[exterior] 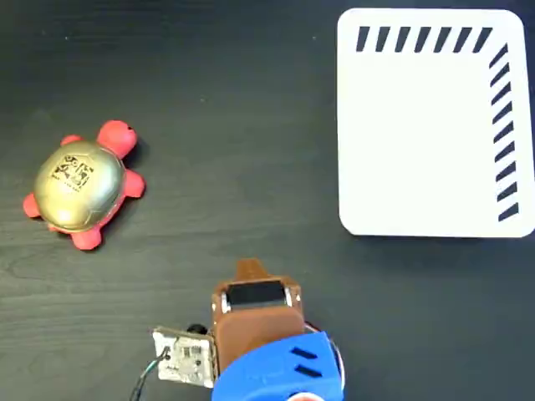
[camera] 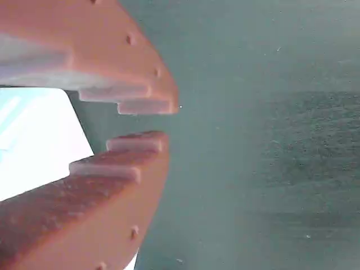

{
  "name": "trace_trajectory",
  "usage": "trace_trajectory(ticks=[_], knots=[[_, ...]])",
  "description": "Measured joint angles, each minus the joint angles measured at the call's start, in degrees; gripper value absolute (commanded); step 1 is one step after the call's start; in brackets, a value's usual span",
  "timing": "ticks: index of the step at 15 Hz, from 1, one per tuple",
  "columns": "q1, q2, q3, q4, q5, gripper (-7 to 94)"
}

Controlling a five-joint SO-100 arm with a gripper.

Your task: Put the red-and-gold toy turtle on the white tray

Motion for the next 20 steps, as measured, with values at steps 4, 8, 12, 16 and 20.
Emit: trace_trajectory(ticks=[4, 8, 12, 16, 20], knots=[[0.00, 0.00, 0.00, 0.00, 0.00, 0], [0.00, 0.00, 0.00, 0.00, 0.00, 0], [0.00, 0.00, 0.00, 0.00, 0.00, 0], [0.00, 0.00, 0.00, 0.00, 0.00, 0], [-1.76, 0.00, 0.00, 0.00, -1.23, 0]])
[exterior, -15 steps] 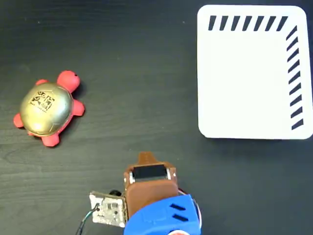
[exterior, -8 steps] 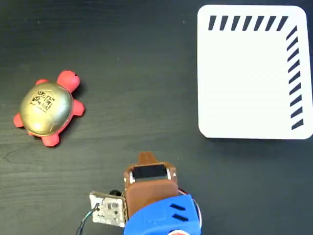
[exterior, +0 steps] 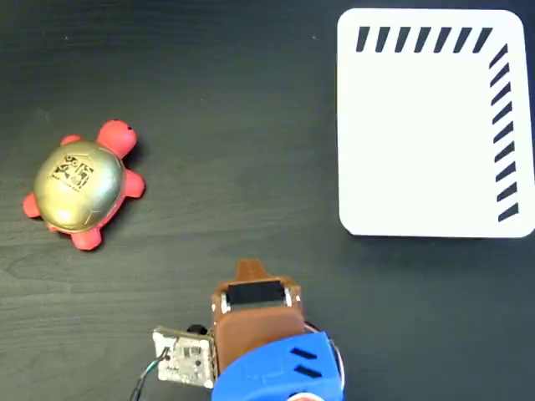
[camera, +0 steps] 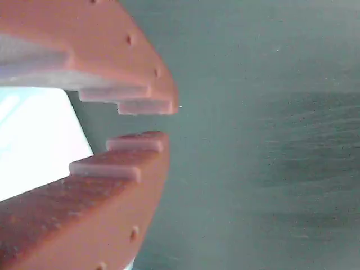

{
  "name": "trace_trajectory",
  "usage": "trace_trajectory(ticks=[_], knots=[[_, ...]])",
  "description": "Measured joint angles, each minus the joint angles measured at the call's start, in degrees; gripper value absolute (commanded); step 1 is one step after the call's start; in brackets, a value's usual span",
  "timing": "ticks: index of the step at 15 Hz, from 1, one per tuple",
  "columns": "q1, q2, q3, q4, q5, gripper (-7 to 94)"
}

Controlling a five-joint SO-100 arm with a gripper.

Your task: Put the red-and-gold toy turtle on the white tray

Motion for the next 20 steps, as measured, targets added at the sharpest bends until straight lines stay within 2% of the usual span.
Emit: trace_trajectory(ticks=[3, 5, 7, 12, 17, 20], knots=[[-3.08, -3.60, 0.00, -1.93, -1.76, 0], [-6.42, -15.29, -5.19, -6.50, -4.31, 0], [-9.67, -27.07, -16.17, -6.86, -7.38, 0], [-16.79, -59.41, -45.79, -1.05, -17.31, 0], [-19.16, -90.26, -76.90, 11.07, -25.58, 0], [-20.57, -102.39, -88.95, 15.91, -28.12, 1]])
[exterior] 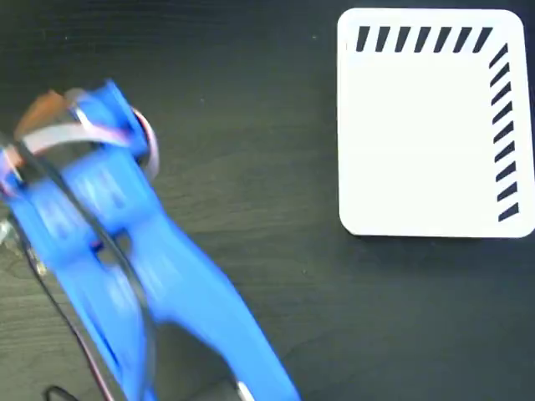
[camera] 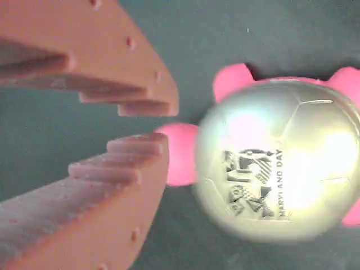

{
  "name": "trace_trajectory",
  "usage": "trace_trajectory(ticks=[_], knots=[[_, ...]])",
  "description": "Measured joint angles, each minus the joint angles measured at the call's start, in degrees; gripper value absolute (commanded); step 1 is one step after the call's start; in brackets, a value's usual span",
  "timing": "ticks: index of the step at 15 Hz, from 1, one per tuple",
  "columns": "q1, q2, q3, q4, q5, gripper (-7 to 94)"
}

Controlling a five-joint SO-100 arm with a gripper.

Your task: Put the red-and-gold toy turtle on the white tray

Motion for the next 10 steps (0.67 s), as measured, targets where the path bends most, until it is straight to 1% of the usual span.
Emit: trace_trajectory(ticks=[1, 2, 4, 5, 8, 10], knots=[[-0.35, -2.29, -2.46, 1.32, -0.26, 9], [-0.62, -4.13, -4.13, 2.64, -0.44, 22], [-0.44, -7.29, -6.42, 4.66, -0.44, 42], [-0.44, -8.17, -6.50, 5.01, -0.44, 48], [0.00, -8.35, -6.50, 6.94, -2.11, 57], [0.09, -9.14, -6.33, 7.12, -2.37, 68]])
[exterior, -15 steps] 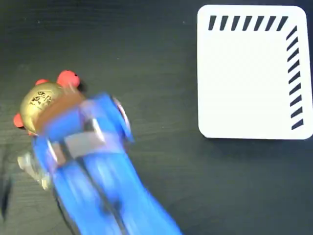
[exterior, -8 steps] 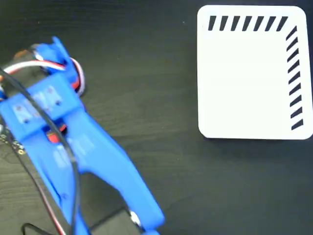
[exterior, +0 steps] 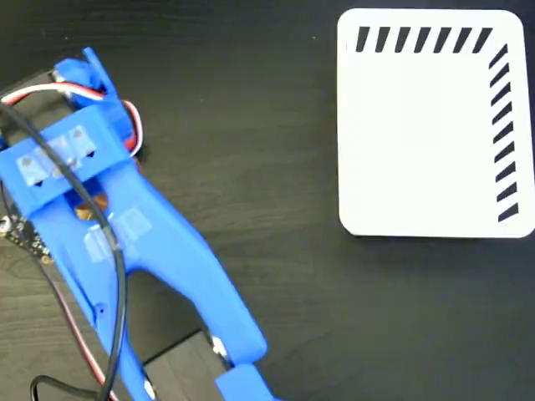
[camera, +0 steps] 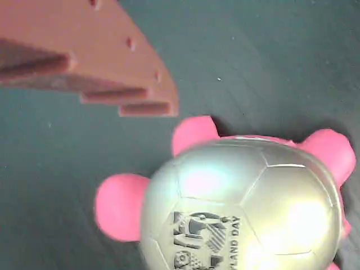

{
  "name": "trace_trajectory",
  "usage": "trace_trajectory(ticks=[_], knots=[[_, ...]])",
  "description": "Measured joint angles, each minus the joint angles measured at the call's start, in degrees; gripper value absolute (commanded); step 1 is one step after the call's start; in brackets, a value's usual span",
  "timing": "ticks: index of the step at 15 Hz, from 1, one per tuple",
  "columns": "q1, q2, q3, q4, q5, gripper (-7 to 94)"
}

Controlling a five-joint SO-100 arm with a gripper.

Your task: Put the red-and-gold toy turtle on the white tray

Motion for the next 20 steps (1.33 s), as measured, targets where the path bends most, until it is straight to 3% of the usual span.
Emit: trace_trajectory(ticks=[2, 11, 20], knots=[[-0.18, -0.62, 1.32, -0.35, 0.00, 76], [-0.53, -2.29, 10.55, -12.13, 0.62, 76], [-1.58, -5.54, 14.06, -19.42, 0.62, 76]])
